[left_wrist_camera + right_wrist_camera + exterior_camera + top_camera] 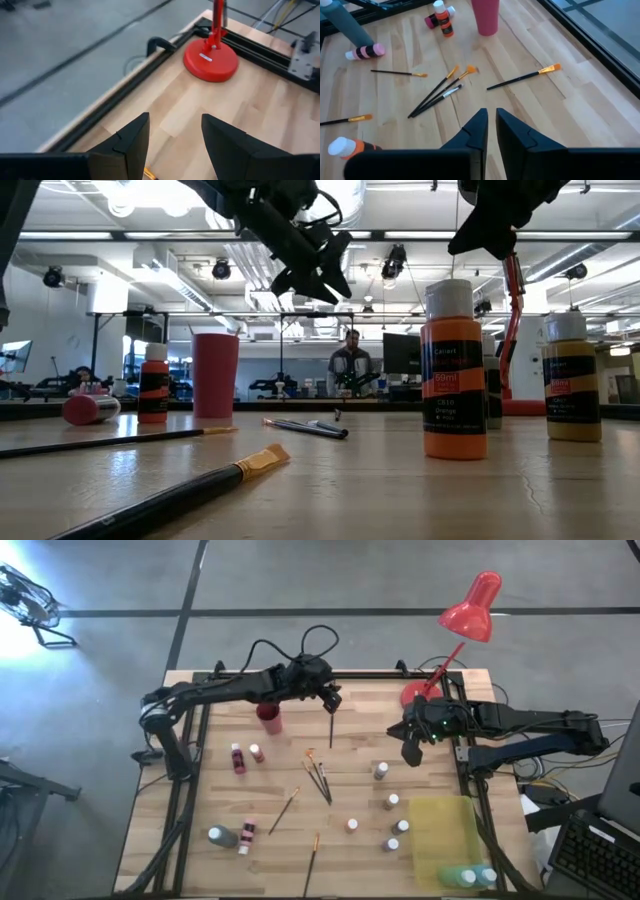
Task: Pick & Place Paint Supplies
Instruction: Put the black paint brush into the pink cup
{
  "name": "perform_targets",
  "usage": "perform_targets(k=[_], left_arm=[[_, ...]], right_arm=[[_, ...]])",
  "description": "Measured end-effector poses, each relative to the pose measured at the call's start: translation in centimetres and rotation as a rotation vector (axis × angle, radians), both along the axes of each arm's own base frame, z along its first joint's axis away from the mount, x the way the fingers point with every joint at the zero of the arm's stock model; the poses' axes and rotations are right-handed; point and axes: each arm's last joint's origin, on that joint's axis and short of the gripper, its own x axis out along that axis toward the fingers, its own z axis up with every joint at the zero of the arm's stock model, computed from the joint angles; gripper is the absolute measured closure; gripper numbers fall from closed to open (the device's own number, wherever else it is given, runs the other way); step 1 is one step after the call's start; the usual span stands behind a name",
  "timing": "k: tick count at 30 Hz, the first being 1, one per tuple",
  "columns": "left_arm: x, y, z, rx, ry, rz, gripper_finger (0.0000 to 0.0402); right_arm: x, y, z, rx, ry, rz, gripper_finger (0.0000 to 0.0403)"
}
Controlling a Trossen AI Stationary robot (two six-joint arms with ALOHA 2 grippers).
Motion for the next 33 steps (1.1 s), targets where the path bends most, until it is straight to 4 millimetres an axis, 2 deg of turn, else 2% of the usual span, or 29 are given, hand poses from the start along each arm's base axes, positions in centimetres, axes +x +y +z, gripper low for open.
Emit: perform_targets(k=[5, 14, 24, 27, 33], left_arm=[[0.4, 1.5, -1.1, -0.121, -0.018, -0.014, 0.0215], [2.3, 3.4, -5.7, -0.266, 0.109, 0.016, 0.0215], [3.9, 4.4, -7.6, -0.328, 0.201, 0.044, 0.0214], [3.9, 4.7, -7.8, -0.332, 0.214, 0.050, 0.0200], [3.3, 5.7, -7.9, -0.354, 0.216, 0.098, 0.0145]], right_arm=[[0.0, 0.0, 0.0, -0.001, 0.004, 0.001, 0.0368], [-0.5, 0.0, -0.2, -0.001, 0.038, 0.003, 0.0348], [-1.2, 0.0, 0.3, -0.015, 0.012, -0.007, 0.0332], [-1.3, 0.0, 0.3, -0.024, 0.010, -0.017, 0.0328], [-1.3, 0.0, 0.3, -0.023, 0.012, -0.017, 0.0320]])
